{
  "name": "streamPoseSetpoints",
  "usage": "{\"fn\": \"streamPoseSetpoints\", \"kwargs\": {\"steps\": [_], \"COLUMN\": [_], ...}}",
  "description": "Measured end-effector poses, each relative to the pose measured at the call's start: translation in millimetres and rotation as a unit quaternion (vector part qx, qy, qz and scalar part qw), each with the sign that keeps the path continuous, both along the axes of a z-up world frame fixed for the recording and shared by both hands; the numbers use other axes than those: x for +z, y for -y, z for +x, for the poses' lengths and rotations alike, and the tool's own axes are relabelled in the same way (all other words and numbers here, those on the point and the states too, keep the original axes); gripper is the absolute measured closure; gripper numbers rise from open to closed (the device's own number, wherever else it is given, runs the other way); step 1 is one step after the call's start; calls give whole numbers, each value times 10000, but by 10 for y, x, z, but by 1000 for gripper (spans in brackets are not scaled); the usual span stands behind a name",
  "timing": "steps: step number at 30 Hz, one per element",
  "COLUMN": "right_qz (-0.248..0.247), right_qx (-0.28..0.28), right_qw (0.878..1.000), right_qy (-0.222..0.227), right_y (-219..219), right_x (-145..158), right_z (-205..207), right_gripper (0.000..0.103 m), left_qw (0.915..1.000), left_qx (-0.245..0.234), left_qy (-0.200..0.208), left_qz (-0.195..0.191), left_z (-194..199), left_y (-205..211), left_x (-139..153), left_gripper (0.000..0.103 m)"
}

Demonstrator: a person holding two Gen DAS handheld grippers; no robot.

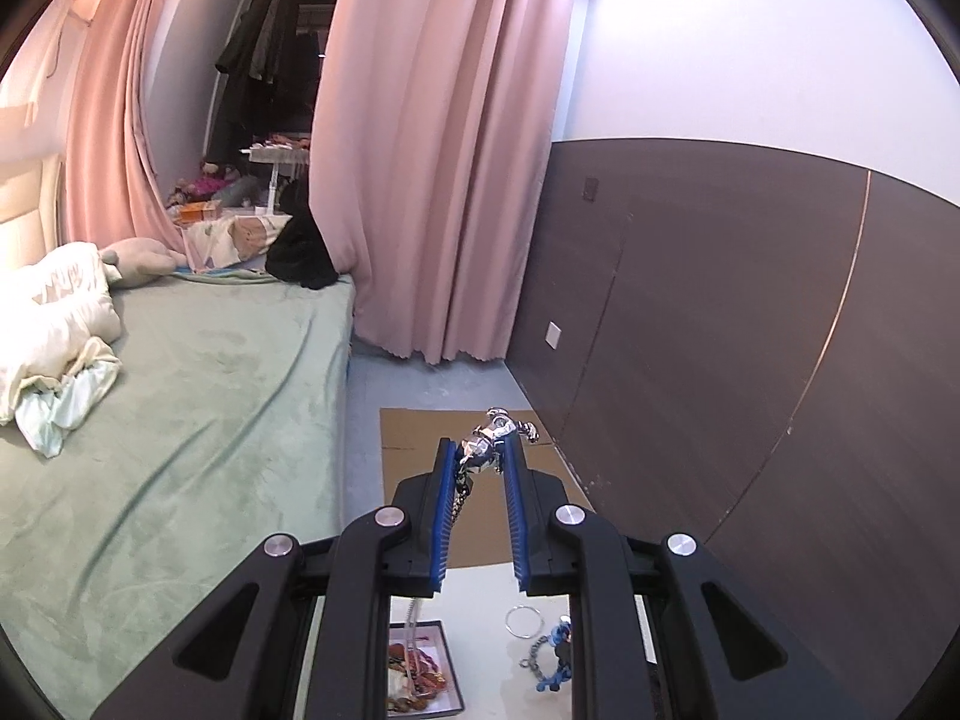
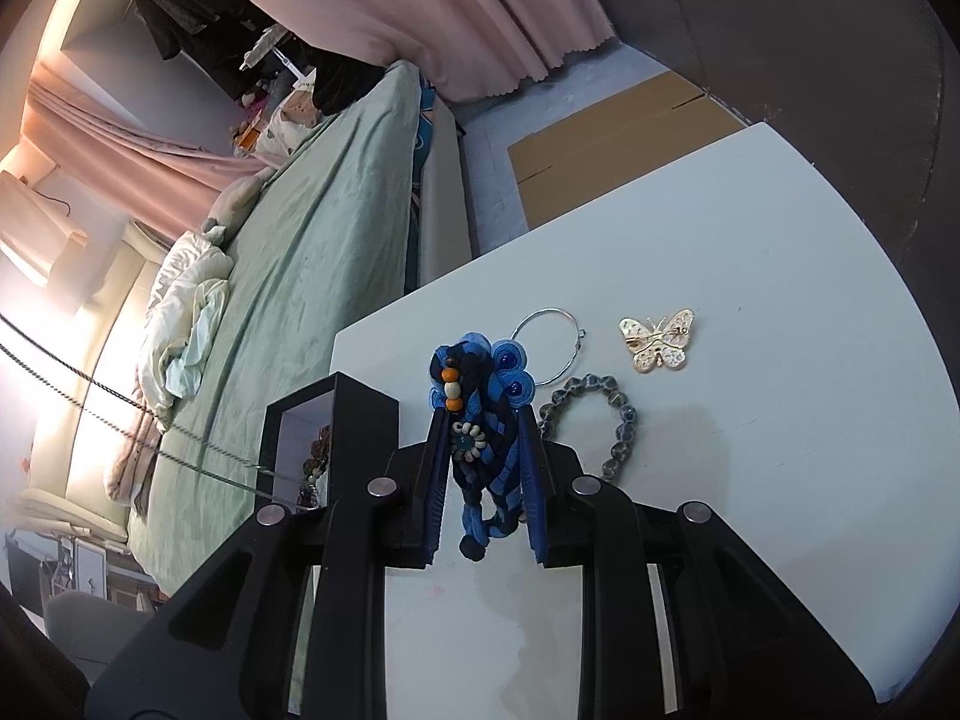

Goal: Organize jewelry
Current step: 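Lift the silver chain with the left tool while the right tool lifts the cord, then drop the silver chain into the box with left tool while right tool drops the cord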

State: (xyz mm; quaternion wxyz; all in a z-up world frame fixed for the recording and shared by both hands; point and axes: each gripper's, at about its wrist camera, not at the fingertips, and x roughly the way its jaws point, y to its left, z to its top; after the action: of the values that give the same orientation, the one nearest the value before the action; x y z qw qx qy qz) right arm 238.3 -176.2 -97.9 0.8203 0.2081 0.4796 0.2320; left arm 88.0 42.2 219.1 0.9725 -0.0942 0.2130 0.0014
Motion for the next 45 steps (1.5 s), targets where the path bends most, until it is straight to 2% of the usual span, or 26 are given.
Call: {"fn": "streamPoseSetpoints", "kwargs": {"steps": [12,19,22,30,35,39,41,43,44,45], "right_qz": [-46,-95,-129,-182,-262,-244,-166,-109,-72,-22], "right_qx": [71,84,73,115,190,221,242,271,287,315], "right_qw": [10000,9999,9999,9998,9995,9995,9996,9995,9994,9992], "right_qy": [-16,9,21,32,36,23,57,146,199,251], "right_y": [-41,-41,-46,-98,-171,-222,-251,-283,-311,-344], "right_x": [-12,-6,0,-6,-23,-45,-41,-22,-9,4], "right_z": [-2,-16,-28,-46,-47,-47,-68,-92,-103,-115], "right_gripper": [80,80,80,80,80,80,80,80,80,80], "left_qw": [9999,9995,9988,9911,9817,9755,9676,9649,9668,9694], "left_qx": [150,108,110,173,364,492,447,328,389,422], "left_qy": [-36,-224,-347,-915,-1344,-1529,-1752,-1816,-1752,-1628], "left_qz": [8,-193,-337,-952,-1297,-1506,-1761,-1868,-1821,-1789], "left_z": [25,192,284,510,558,503,497,490,469,447], "left_y": [-110,-150,-165,-271,-399,-532,-582,-613,-635,-653], "left_x": [-75,-374,-585,-1426,-2034,-2411,-2538,-2578,-2566,-2542], "left_gripper": [89,89,89,89,88,89,87,64,43,41]}}
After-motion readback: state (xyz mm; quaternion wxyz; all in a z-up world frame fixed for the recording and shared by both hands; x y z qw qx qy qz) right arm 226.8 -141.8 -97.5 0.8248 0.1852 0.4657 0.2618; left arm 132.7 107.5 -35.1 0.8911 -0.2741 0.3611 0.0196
